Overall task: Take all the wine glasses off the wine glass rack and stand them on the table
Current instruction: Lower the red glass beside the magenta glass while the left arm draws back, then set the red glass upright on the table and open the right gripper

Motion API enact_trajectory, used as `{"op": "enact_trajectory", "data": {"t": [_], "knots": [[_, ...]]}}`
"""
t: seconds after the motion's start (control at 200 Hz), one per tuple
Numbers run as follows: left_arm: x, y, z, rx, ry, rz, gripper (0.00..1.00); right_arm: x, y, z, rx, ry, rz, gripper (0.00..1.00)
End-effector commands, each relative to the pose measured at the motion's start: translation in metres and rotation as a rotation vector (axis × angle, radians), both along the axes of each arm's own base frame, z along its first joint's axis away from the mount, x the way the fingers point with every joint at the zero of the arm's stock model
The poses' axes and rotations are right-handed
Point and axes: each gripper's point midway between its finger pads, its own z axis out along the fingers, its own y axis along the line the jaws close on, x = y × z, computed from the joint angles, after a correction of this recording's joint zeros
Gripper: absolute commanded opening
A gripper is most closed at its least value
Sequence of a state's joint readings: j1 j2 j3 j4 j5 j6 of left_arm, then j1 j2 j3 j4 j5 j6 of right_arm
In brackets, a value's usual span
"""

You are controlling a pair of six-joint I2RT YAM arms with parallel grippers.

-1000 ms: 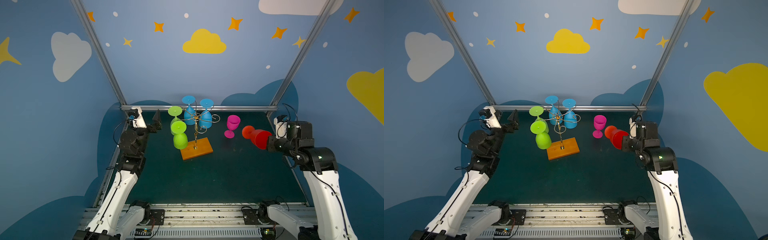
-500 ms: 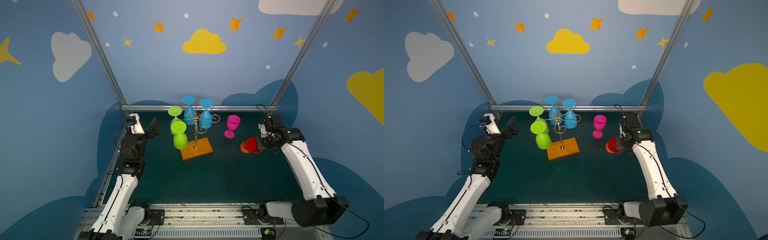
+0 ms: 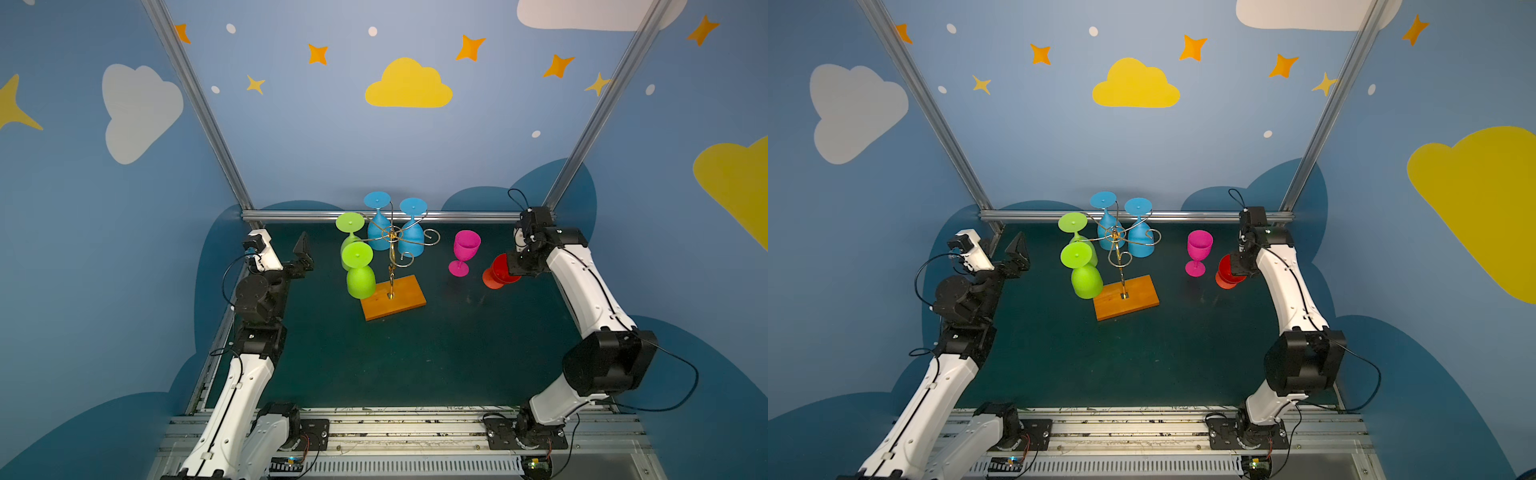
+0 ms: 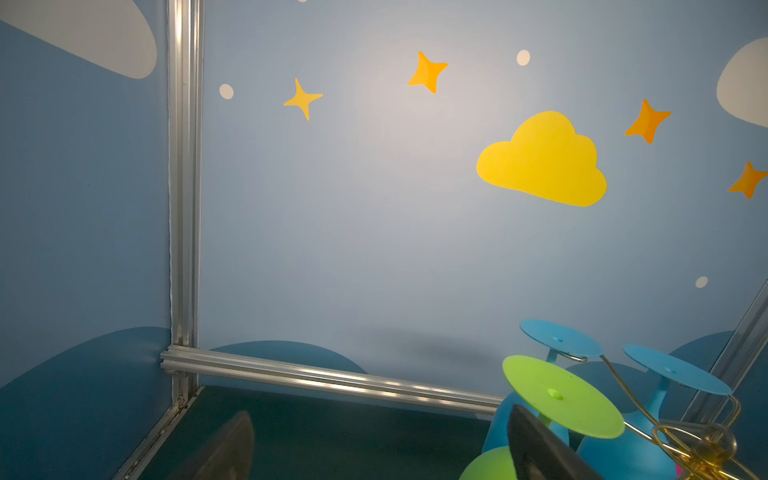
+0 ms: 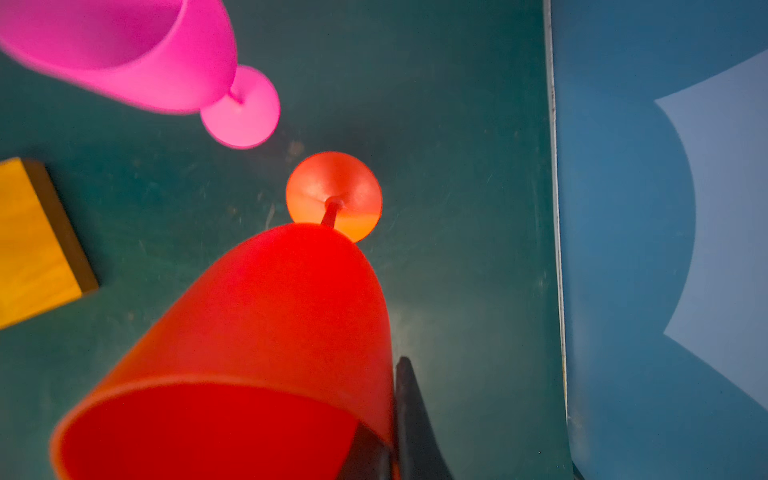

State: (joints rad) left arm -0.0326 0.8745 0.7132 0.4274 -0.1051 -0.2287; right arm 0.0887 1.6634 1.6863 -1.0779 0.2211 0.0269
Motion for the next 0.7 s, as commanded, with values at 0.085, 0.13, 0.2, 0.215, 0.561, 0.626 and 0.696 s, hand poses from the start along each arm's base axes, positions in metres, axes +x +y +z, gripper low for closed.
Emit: {"op": "enact_trajectory", "data": {"t": [0.085, 0.13, 0.2, 0.215, 0.561, 0.626, 0.696], "knots": [[-0.004, 0.004, 0.005, -0.008, -0.025, 0.011, 0.94, 0.027, -0.002, 0.004, 0.011, -0.004, 0.01, 0.0], [-0.005, 0.003, 0.005, -0.008, -0.026, 0.01, 0.94, 0.033, -0.001, 0.001, 0.019, 0.0, 0.014, 0.0], [-0.006, 0.004, 0.007, -0.007, -0.03, 0.015, 0.94, 0.041, -0.001, -0.003, 0.026, 0.015, 0.015, 0.0], [-0.006, 0.004, 0.006, -0.007, -0.03, 0.014, 0.94, 0.042, -0.001, -0.005, 0.027, 0.021, 0.016, 0.0], [-0.008, 0.004, 0.006, -0.001, -0.03, 0.015, 0.94, 0.06, -0.001, -0.034, 0.049, 0.16, 0.004, 0.0], [-0.008, 0.004, 0.006, 0.0, -0.028, 0.017, 0.94, 0.062, -0.001, -0.039, 0.056, 0.188, -0.009, 0.0], [-0.009, 0.005, 0.007, 0.0, -0.032, 0.019, 0.94, 0.066, -0.002, -0.043, 0.061, 0.2, -0.018, 0.0]]}}
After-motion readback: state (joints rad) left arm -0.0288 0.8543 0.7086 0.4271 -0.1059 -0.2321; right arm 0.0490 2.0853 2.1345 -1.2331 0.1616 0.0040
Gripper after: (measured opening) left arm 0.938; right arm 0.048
